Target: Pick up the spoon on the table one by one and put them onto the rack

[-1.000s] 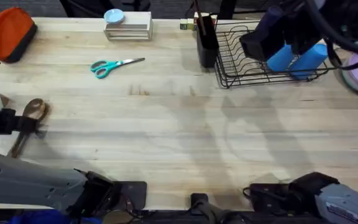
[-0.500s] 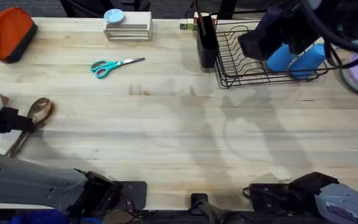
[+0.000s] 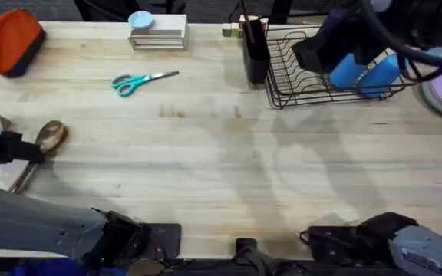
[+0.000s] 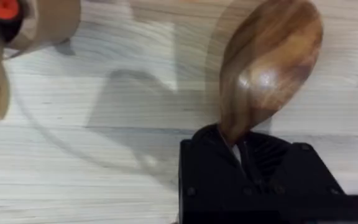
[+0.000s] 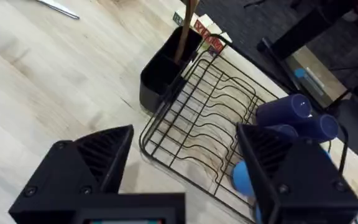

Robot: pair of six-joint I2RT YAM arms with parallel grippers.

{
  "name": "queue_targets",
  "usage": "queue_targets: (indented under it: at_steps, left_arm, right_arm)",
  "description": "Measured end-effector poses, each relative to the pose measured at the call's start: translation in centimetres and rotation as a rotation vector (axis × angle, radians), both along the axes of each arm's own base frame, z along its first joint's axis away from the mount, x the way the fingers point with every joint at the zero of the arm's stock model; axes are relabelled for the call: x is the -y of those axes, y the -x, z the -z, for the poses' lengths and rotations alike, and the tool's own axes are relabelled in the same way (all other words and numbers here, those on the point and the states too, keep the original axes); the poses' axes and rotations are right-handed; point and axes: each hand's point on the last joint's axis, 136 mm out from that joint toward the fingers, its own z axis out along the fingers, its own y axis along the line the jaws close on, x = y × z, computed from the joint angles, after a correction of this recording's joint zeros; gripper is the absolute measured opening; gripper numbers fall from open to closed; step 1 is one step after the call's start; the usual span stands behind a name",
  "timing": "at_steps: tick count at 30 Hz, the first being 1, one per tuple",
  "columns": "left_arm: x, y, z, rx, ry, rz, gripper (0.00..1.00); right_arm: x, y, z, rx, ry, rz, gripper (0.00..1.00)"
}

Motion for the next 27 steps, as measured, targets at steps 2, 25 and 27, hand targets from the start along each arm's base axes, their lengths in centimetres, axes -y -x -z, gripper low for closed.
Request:
queue_targets:
  at_steps: [2,25,27]
  left_arm:
    - [0.4,0.0,-0.3,0.009,0.010,-0.001,0.070]
    - [10.3,-8.6,-11.7,0.277,-0.124,0.325,0.058]
    - [12.4,-9.9,-12.4,0.297,-0.122,0.381,0.057]
  right_arm:
    - [0.0,0.0,0.0,0.002,0.005,-0.004,0.992]
    - [0.9,-0.6,-0.4,0.043,0.056,0.020,0.992]
    - [1.3,-0.8,-0.4,0.037,0.044,0.043,0.992]
